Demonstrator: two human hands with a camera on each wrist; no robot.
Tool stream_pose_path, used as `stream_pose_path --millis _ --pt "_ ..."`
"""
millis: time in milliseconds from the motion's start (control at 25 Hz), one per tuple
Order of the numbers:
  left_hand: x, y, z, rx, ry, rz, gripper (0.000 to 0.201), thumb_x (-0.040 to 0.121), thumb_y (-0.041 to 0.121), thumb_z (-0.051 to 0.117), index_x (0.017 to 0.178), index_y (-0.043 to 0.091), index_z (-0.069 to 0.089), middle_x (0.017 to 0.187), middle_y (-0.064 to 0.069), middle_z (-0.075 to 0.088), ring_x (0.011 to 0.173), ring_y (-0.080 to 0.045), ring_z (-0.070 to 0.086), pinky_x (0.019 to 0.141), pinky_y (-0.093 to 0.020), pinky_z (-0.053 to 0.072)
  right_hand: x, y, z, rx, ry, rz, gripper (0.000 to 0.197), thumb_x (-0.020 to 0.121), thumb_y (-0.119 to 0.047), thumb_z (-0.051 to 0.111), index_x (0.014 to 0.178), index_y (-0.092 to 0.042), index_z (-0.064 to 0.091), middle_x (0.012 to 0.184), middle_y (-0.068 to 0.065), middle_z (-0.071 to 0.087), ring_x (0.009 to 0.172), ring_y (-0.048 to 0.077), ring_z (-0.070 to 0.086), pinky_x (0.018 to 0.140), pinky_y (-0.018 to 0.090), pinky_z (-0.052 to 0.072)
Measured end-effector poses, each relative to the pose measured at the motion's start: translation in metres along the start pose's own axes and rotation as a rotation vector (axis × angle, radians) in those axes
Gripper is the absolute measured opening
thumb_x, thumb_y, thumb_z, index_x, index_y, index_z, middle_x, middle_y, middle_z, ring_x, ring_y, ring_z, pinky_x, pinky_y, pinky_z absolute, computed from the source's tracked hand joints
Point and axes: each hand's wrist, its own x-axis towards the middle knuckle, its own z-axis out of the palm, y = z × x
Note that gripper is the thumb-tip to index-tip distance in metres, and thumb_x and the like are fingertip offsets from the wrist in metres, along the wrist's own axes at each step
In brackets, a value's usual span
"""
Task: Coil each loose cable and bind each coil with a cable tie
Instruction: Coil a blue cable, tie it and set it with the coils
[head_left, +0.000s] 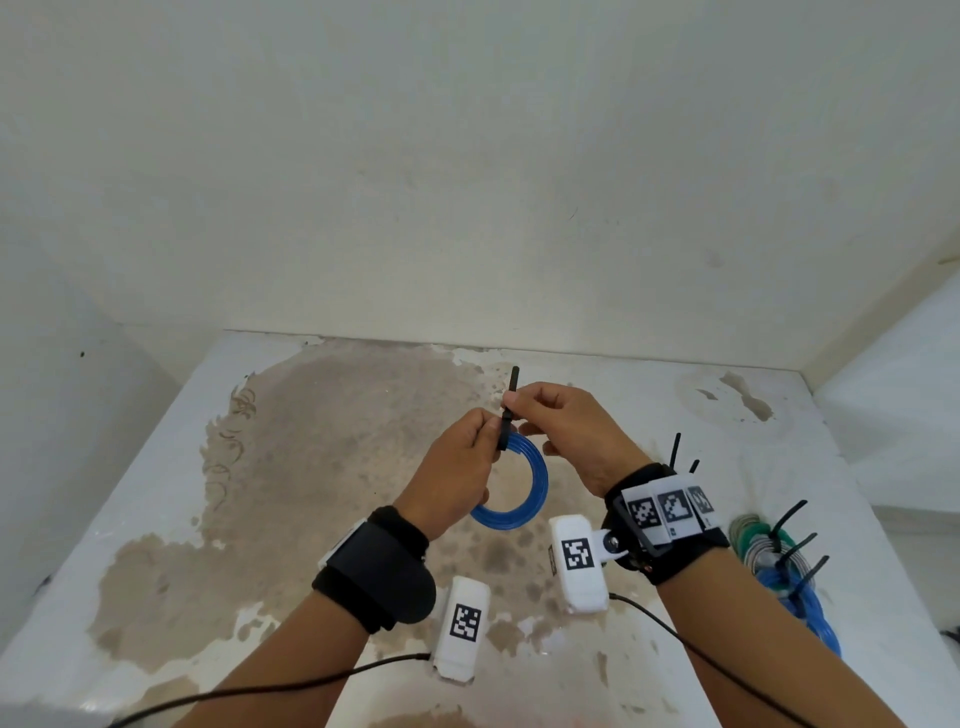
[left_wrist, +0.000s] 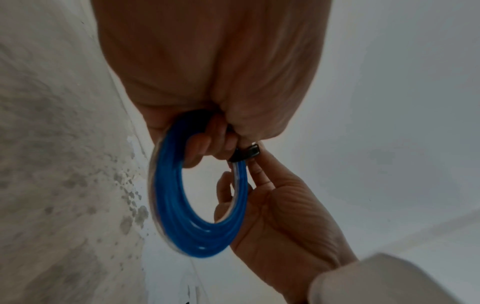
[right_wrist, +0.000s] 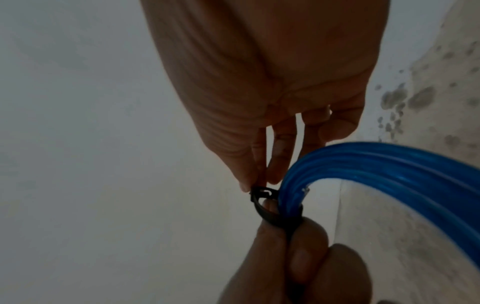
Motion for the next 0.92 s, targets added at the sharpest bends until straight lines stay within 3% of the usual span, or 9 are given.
stream_pose_path --millis 80,120,200,280,560,800,920 --pt "0.001 0.000 0.000 0.011 -0.011 -0.040 0.028 0.108 0.031 0.037 0.090 0.015 0.052 0.071 0.002 0.044 0.050 -0.009 0.033 0.046 -0.024 0.036 -0.002 -0.001 0.003 -0.024 0.028 -0.099 0.021 0.098 -0.029 0.066 0.096 -0.009 0.072 0.090 0.002 0.074 0.080 0.009 0.067 0.064 0.009 0.047" --pt "0.002 0.000 0.000 0.010 -0.015 -0.054 0.028 0.108 0.031 0.037 0.091 0.015 0.052 0.072 0.002 0.044 0.050 -0.009 0.033 0.046 -0.024 0.036 -0.002 0.000 0.004 -0.047 0.037 -0.135 0.021 0.098 -0.027 0.065 0.096 -0.007 0.072 0.089 0.004 0.075 0.080 0.010 0.068 0.068 0.010 0.049" --pt "0.003 0.001 0.000 0.003 -0.013 -0.068 0.029 0.108 0.033 0.038 0.096 0.011 0.053 0.072 0.002 0.045 0.050 -0.009 0.034 0.046 -0.025 0.036 0.000 0.002 0.005 -0.093 0.069 -0.167 0.021 0.098 -0.029 0.065 0.093 -0.010 0.072 0.087 0.004 0.076 0.081 0.013 0.071 0.080 0.022 0.054" --pt "0.005 0.001 -0.001 0.025 -0.008 -0.052 0.031 0.107 0.035 0.038 0.099 0.009 0.052 0.072 0.002 0.046 0.048 -0.008 0.034 0.046 -0.025 0.036 0.002 0.003 0.004 -0.145 0.098 -0.176 0.021 0.098 -0.033 0.064 0.090 -0.015 0.071 0.085 0.000 0.077 0.081 0.013 0.072 0.084 0.027 0.055" --pt "0.007 0.002 0.000 0.103 0.001 -0.002 0.030 0.107 0.035 0.038 0.098 0.010 0.052 0.071 0.003 0.047 0.049 -0.007 0.035 0.051 -0.029 0.036 0.007 0.005 0.005 -0.269 0.166 -0.201 0.023 0.102 -0.035 0.057 0.090 -0.018 0.066 0.078 0.000 0.075 0.075 0.011 0.071 0.068 0.019 0.043" --pt "0.005 0.006 0.005 0.043 -0.021 -0.062 0.028 0.108 0.034 0.036 0.092 0.016 0.051 0.073 0.002 0.046 0.052 -0.010 0.034 0.048 -0.026 0.034 0.014 0.009 0.000 -0.220 0.140 -0.123 0.021 0.102 -0.029 0.057 0.091 -0.013 0.064 0.064 -0.005 0.068 0.062 0.007 0.066 0.071 0.024 0.048" --pt "0.006 0.011 0.008 -0.002 -0.027 -0.135 0.030 0.108 0.033 0.034 0.105 0.013 0.057 0.073 0.005 0.046 0.056 -0.010 0.033 0.048 -0.023 0.033 0.016 0.011 -0.002 -0.265 0.140 -0.135 0.023 0.100 -0.035 0.059 0.090 -0.016 0.067 0.069 -0.007 0.067 0.061 0.005 0.059 0.071 0.027 0.048"
